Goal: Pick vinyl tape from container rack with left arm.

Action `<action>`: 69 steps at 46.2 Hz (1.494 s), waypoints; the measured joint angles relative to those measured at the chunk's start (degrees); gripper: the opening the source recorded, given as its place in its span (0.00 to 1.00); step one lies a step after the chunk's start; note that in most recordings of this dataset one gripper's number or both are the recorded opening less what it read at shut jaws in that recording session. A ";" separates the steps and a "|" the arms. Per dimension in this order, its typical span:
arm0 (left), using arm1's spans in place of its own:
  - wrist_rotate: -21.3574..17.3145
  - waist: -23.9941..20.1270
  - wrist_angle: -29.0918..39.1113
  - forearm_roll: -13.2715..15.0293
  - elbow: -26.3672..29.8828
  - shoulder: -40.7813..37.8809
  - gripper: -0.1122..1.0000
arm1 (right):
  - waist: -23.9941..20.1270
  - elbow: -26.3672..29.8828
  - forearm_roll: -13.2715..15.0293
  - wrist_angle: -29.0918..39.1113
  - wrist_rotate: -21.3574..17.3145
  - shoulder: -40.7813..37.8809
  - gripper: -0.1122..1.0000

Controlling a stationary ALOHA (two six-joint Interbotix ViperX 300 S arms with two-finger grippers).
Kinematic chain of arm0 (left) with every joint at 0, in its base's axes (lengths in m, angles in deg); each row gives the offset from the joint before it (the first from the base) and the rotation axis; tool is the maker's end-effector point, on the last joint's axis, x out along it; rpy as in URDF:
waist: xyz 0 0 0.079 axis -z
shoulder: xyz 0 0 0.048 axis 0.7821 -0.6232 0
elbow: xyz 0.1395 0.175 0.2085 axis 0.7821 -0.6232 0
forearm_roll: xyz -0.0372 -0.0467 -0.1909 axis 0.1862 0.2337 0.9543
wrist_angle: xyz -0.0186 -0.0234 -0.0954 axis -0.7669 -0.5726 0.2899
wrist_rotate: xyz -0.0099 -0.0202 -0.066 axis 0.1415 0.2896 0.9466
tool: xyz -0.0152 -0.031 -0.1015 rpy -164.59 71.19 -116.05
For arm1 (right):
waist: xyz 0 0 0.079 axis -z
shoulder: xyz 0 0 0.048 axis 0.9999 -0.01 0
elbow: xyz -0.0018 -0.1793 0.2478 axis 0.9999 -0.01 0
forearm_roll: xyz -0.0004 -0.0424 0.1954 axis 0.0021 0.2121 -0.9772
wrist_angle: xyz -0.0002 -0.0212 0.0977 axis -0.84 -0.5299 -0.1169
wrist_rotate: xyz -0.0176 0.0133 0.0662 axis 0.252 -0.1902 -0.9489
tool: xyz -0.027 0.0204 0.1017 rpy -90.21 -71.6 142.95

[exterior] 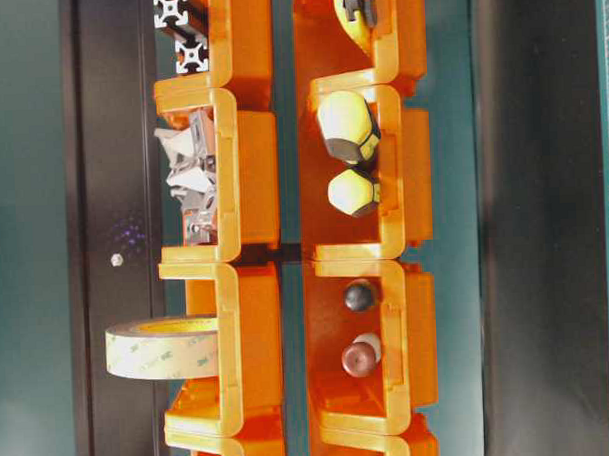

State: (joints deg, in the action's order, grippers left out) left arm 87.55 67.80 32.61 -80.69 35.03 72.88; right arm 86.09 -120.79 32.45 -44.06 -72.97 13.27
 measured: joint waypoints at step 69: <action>0.00 -1.23 -21.53 0.00 -18.37 21.71 0.79 | -0.70 -2.81 0.09 3.16 -0.09 1.85 0.09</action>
State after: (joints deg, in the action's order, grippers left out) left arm 87.55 66.57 11.08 -80.69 16.66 94.59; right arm 85.38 -123.60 32.54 -40.89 -73.06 15.11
